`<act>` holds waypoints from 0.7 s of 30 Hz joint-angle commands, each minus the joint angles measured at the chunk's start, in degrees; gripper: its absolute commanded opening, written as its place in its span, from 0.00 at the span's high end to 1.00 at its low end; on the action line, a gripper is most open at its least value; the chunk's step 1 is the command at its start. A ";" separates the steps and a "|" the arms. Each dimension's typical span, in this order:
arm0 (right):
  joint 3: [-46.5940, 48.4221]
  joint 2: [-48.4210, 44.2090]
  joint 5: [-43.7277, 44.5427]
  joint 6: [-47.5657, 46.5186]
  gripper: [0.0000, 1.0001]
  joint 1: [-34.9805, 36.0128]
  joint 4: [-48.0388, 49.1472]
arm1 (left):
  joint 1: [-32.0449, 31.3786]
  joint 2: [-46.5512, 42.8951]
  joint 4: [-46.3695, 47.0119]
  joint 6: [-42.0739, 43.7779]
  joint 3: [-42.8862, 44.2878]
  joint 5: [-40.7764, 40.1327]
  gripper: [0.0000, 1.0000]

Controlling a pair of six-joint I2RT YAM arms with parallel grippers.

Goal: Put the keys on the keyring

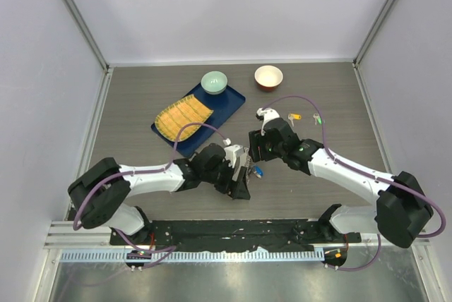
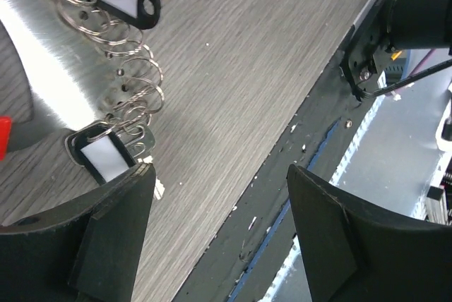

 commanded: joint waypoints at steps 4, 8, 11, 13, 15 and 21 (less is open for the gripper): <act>-0.30 -3.01 -2.02 -2.51 0.43 -0.19 2.13 | 0.16 -7.29 -3.99 -0.19 1.63 -18.45 0.25; -0.74 -2.84 -3.43 -3.39 0.51 -0.19 2.22 | 0.25 -10.55 -6.99 1.40 0.67 -33.94 0.41; -0.74 -2.40 -4.39 -3.65 0.53 -0.19 2.13 | 1.21 -8.89 -7.43 2.89 1.28 -38.27 0.48; -0.83 -2.31 -4.66 -3.82 0.53 -0.19 2.13 | 1.92 -5.57 -7.87 3.42 2.86 -38.36 0.50; -0.83 -2.31 -5.01 -3.91 0.53 -0.19 2.22 | 2.01 -3.09 -8.31 3.60 4.00 -39.06 0.51; -1.18 -1.78 -13.15 -5.23 0.55 -0.28 2.31 | 2.10 5.88 -7.26 4.74 7.96 -40.73 0.54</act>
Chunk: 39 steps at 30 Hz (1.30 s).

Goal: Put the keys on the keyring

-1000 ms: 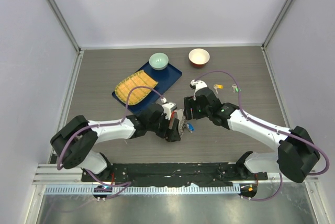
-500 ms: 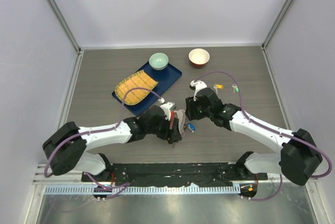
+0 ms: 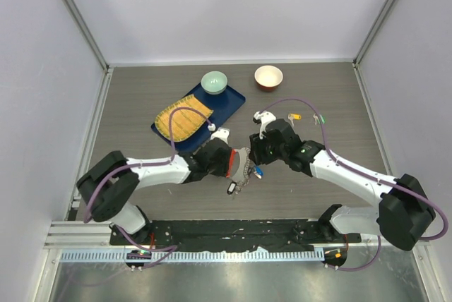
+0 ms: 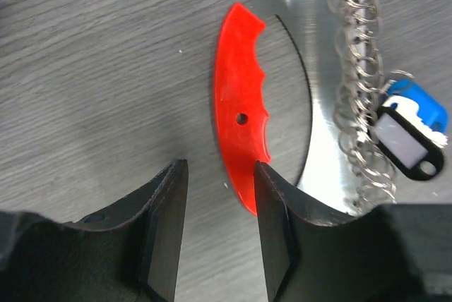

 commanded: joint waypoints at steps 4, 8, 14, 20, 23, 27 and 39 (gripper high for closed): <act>-0.99 -0.23 -14.47 -3.10 0.58 -0.06 3.16 | 0.13 6.88 0.62 2.18 5.30 -4.17 0.57; -1.69 0.64 -19.32 -3.89 0.62 0.90 4.57 | 0.22 9.70 0.26 2.01 6.80 -5.75 0.70; -2.83 3.63 -20.64 -3.54 0.64 2.75 6.94 | 0.39 9.53 1.40 1.31 6.80 -4.79 0.87; -4.42 7.59 -19.86 -3.45 0.65 3.72 10.54 | 0.66 8.30 2.28 0.17 5.48 -4.70 0.92; -4.77 9.43 -20.73 -3.45 0.65 3.72 11.95 | 1.09 7.59 2.20 -0.71 4.43 -4.26 0.92; -5.30 11.19 -19.51 -3.54 0.65 3.72 13.27 | 1.71 7.07 4.30 -1.50 3.29 -3.29 0.92; -6.35 13.48 -11.42 -0.90 0.45 2.32 12.92 | 3.82 3.03 6.59 -4.93 -3.04 -3.38 0.95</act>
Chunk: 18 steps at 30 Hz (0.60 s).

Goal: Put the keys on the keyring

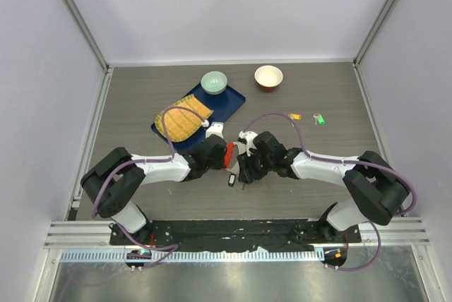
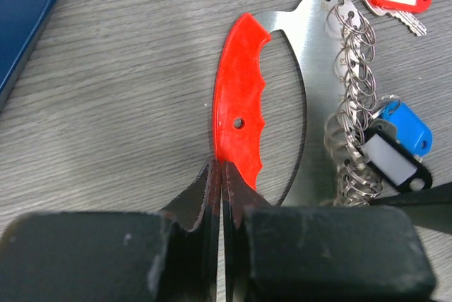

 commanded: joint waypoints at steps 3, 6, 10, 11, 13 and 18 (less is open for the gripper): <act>-0.12 -0.93 2.81 0.48 0.46 -0.72 1.25 | 0.74 -2.34 -0.95 -2.68 -3.75 -0.23 0.95; 0.76 -3.21 0.71 -0.49 0.51 -0.72 0.72 | 0.74 -3.65 0.19 -4.09 -4.54 0.30 0.94; 1.37 -6.20 -2.54 -1.28 0.56 -0.64 1.42 | 0.65 -4.97 1.25 -5.41 -5.59 0.56 0.93; 1.46 -6.73 -3.16 -1.63 0.57 -0.64 1.68 | 0.74 -5.06 1.25 -5.41 -5.59 0.56 0.93; 1.55 -6.65 -5.09 -1.90 0.60 -0.64 2.39 | 0.74 -4.97 1.16 -5.41 -5.51 0.74 0.92; 2.60 -2.52 -7.03 -2.86 0.65 -0.55 2.92 | 0.74 -5.06 1.25 -5.50 -5.42 1.26 0.92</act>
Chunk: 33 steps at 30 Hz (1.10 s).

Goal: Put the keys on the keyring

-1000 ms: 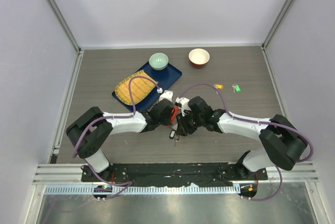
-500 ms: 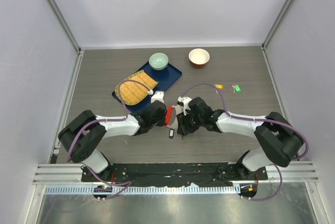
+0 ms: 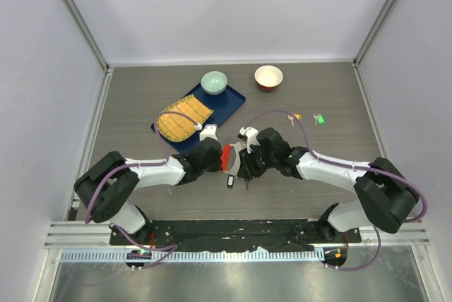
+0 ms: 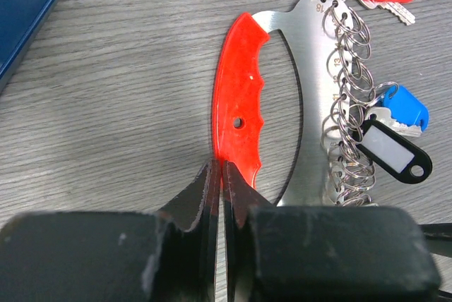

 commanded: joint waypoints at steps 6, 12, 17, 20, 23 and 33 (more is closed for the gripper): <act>2.98 5.92 -4.18 -2.85 0.65 0.44 4.83 | 0.24 -1.74 -0.17 -0.41 -1.05 0.85 0.92; 3.51 8.64 -4.61 -3.47 0.69 0.53 5.27 | 0.23 -1.65 -0.26 -0.41 -1.05 1.11 0.91; 3.15 9.18 -4.79 -3.64 0.88 0.53 5.36 | 0.24 -2.18 -0.35 -0.32 -1.31 0.76 0.91; 3.76 8.30 -4.09 -4.17 0.99 0.53 4.22 | 0.24 -3.23 -0.52 -0.23 -1.75 0.15 0.91; 5.87 6.10 -2.68 -6.10 0.99 0.53 -1.82 | 0.24 -5.42 -0.52 0.21 -2.45 -0.82 0.91; 22.91 3.99 13.03 -20.93 0.99 6.04 -30.04 | 0.24 -21.31 10.27 7.75 -13.43 -3.02 0.79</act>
